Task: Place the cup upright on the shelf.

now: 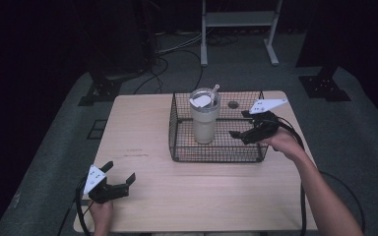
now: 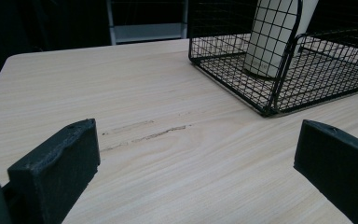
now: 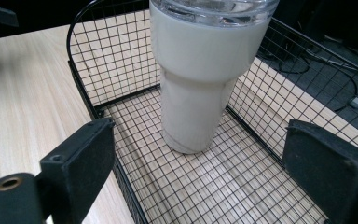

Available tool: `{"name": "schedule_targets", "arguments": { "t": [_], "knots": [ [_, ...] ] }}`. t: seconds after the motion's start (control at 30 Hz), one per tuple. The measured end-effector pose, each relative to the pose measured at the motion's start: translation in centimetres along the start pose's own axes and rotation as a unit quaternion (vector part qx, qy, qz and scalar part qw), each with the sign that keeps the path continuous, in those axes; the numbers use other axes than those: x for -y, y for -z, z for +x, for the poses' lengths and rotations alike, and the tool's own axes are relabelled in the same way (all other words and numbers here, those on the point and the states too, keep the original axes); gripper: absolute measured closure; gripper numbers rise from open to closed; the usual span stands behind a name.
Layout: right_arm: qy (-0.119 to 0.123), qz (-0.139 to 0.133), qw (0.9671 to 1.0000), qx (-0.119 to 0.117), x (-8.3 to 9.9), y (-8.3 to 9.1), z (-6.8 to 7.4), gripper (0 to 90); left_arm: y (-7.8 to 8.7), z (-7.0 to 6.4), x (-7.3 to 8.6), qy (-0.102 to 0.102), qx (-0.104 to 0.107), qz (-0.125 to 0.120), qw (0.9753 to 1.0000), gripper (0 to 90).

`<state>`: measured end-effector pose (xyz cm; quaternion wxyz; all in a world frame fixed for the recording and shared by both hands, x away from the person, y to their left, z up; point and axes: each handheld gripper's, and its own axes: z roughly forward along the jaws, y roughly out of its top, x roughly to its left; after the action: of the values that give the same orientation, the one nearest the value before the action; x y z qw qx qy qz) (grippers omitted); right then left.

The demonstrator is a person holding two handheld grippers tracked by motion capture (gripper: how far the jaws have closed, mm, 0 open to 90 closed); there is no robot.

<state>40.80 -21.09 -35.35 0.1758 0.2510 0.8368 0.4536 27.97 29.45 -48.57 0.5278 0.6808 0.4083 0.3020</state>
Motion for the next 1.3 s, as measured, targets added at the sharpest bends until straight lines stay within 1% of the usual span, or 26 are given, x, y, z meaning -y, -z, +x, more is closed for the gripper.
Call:
{"name": "schedule_targets", "arguments": {
  "t": [0.1,0.23,0.43,0.57,0.6,0.7,0.83,1.03,1.1,1.17,1.2,1.3],
  "knots": [
    [-0.001,-0.003,1.0000,-0.002,0.3,0.3,0.2,8.9,0.0,0.0,0.0,-0.001,0.000,0.001,1.0000,0.0],
    [0.001,0.000,1.0000,-0.005,1.1,0.5,0.6,8.9,0.0,0.0,0.0,0.000,0.000,0.002,1.0000,0.0],
    [0.004,-0.003,1.0000,-0.008,1.6,0.9,1.0,9.0,0.0,-0.1,0.0,0.002,-0.001,0.000,1.0000,0.0],
    [-0.001,-0.003,1.0000,-0.007,2.1,1.3,1.3,9.0,0.0,-0.1,0.0,0.002,-0.001,0.001,1.0000,0.0],
    [-0.004,-0.008,0.9999,-0.011,2.3,1.5,1.5,8.9,0.0,-0.1,0.0,0.002,-0.001,0.001,1.0000,0.0],
    [0.002,-0.008,0.9999,-0.013,2.6,1.8,2.1,8.9,0.0,-0.1,0.0,0.000,-0.001,0.002,1.0000,0.0],
    [0.002,-0.007,0.9998,-0.016,3.0,1.9,2.4,8.9,0.0,-0.1,0.0,0.000,-0.001,0.002,1.0000,0.0],
    [-0.003,-0.009,0.9998,-0.020,4.2,2.2,3.0,9.0,0.0,-0.1,0.0,0.000,-0.002,0.002,1.0000,0.0],
    [-0.005,-0.010,0.9997,-0.021,4.3,2.2,3.1,8.9,0.0,-0.1,0.0,0.000,-0.002,0.001,1.0000,0.0],
    [-0.005,-0.013,0.9996,-0.024,5.0,2.4,3.5,9.0,0.0,-0.1,0.0,0.000,-0.002,0.001,1.0000,0.0],
    [-0.005,-0.013,0.9996,-0.024,5.0,2.4,3.5,9.0,0.0,-0.1,0.0,0.000,-0.002,0.001,1.0000,0.0],
    [-0.011,-0.019,0.9994,-0.028,5.8,2.6,3.9,8.9,0.0,-0.1,0.0,-0.001,-0.002,0.002,1.0000,0.0]
  ]
}}
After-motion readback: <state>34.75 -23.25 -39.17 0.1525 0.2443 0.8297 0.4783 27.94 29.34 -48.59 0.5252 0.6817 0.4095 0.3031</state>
